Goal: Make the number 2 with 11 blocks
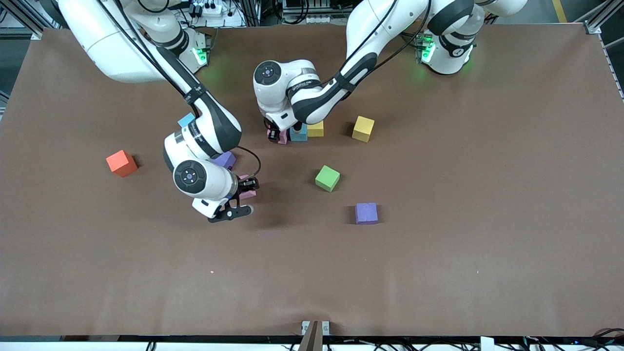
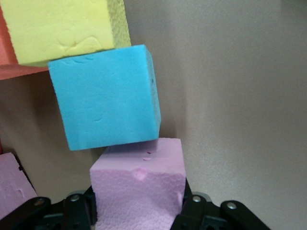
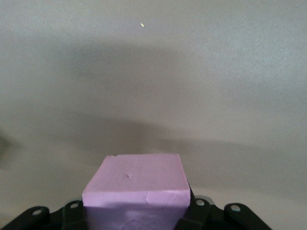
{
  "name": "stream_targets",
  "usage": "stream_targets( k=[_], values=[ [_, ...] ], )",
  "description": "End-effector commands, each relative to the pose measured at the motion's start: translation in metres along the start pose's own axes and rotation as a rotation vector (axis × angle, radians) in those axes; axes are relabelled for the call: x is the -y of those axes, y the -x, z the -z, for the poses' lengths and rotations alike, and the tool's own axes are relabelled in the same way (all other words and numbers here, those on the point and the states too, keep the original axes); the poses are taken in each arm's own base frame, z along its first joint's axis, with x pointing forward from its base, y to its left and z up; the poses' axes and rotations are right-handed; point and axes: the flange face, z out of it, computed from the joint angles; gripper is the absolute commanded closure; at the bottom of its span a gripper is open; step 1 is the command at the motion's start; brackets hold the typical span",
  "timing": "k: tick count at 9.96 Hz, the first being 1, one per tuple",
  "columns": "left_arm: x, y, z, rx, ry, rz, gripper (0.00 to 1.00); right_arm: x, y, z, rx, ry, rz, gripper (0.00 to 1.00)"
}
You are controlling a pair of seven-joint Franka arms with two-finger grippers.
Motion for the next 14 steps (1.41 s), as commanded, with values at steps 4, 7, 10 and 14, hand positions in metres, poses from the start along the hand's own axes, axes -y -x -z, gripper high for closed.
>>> stream_targets(
  k=[4, 7, 10, 14],
  values=[
    [0.003, -0.001, 0.002, -0.023, -0.032, 0.028, 0.00, -0.008, 0.020, 0.026, -0.002, 0.017, -0.023, 0.54],
    [0.011, 0.000, 0.023, -0.064, -0.072, 0.033, 0.00, -0.008, 0.023, 0.031, 0.005, 0.024, -0.021, 0.54],
    [0.016, 0.002, 0.060, -0.072, -0.089, 0.027, 0.00, -0.004, 0.027, 0.028, 0.016, 0.030, -0.016, 0.54],
    [-0.052, -0.055, 0.106, -0.073, -0.064, 0.038, 0.00, -0.004, 0.056, 0.025, -0.016, 0.025, -0.027, 0.54]
  ],
)
